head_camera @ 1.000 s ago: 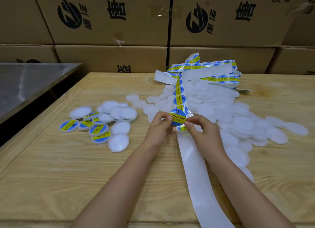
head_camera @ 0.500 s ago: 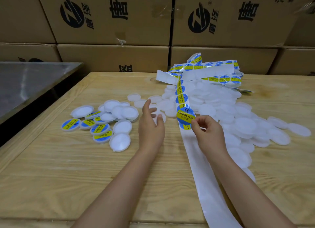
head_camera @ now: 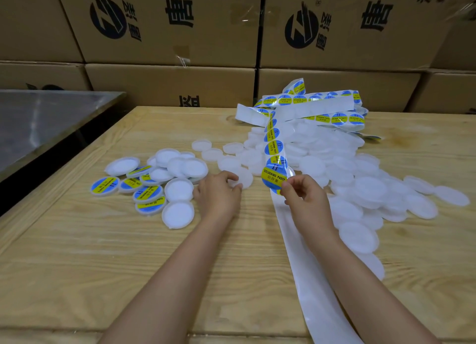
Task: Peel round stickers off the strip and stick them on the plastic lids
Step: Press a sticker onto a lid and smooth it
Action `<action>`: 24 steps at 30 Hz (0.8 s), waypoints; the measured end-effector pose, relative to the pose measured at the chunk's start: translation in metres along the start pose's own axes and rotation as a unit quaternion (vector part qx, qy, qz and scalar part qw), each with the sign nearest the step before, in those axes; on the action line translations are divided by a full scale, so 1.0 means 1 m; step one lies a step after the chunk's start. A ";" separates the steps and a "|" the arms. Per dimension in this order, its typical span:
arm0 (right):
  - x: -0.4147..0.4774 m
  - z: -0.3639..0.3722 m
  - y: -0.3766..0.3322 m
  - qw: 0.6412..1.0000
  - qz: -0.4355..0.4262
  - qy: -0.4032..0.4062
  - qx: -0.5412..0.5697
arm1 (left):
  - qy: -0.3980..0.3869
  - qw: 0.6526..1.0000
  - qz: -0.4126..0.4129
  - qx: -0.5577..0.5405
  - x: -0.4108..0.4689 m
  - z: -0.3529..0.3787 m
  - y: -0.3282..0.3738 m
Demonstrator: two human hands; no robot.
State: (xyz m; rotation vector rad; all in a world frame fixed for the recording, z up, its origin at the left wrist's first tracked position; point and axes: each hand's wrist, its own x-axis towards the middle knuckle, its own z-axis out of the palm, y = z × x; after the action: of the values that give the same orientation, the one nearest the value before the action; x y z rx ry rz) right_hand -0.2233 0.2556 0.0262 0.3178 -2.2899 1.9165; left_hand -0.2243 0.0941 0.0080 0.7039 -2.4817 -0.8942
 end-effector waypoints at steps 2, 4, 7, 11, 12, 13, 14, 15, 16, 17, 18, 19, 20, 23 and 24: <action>0.001 0.000 0.001 1.000 -0.003 0.000 0.001 | 0.002 0.999 -0.016 -0.051 -0.001 -0.002 0.001; 0.001 0.001 0.002 1.000 -0.014 0.004 0.010 | -0.007 0.988 -0.031 -0.150 -0.001 -0.003 0.001; 0.002 0.001 0.003 0.999 -0.032 0.018 0.021 | -0.029 0.957 -0.013 -0.287 -0.003 -0.012 0.003; 0.003 -0.002 0.003 1.000 -0.027 0.011 0.007 | -0.132 0.906 -0.004 -0.402 -0.005 -0.021 0.006; 0.003 -0.003 0.003 1.000 -0.024 0.008 0.008 | -0.163 0.886 -0.009 -0.434 -0.006 -0.023 0.007; 0.003 -0.004 0.004 1.000 -0.021 0.002 0.008 | -0.191 0.869 -0.007 -0.456 -0.007 -0.025 0.007; 0.004 -0.004 0.005 1.000 -0.015 -0.007 0.009 | -0.215 0.859 0.000 -0.464 -0.008 -0.025 0.008; 0.004 -0.003 0.007 1.000 -0.008 -0.018 0.011 | -0.238 0.851 0.006 -0.468 -0.009 -0.025 0.008; 0.004 -0.003 0.008 1.000 0.000 -0.027 0.014 | -0.256 0.843 0.010 -0.472 -0.009 -0.025 0.008; 0.005 -0.002 0.009 0.999 0.005 -0.033 0.018 | -0.274 0.834 0.010 -0.479 -0.010 -0.025 0.008; 0.005 -0.002 0.010 0.999 0.007 -0.035 0.023 | -0.292 0.824 0.007 -0.486 -0.011 -0.024 0.008; 0.006 -0.002 0.011 0.999 0.007 -0.034 0.029 | -0.313 0.811 0.001 -0.494 -0.011 -0.024 0.008; 0.006 -0.002 0.011 0.999 0.007 -0.031 0.034 | -0.336 0.799 -0.008 -0.499 -0.012 -0.024 0.008; 0.007 -0.003 0.011 0.999 0.008 -0.024 0.043 | -0.376 0.776 -0.039 -0.505 -0.012 -0.023 0.008; 0.006 -0.003 0.010 0.999 0.005 -0.023 0.042 | -0.376 0.772 -0.047 -0.509 -0.012 -0.022 0.008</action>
State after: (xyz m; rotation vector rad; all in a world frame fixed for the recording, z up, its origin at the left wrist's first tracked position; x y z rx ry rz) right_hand -0.2322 0.2601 0.0185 0.3630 -2.2480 2.0345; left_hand -0.2060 0.0959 0.0268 0.0393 -1.9293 -2.6384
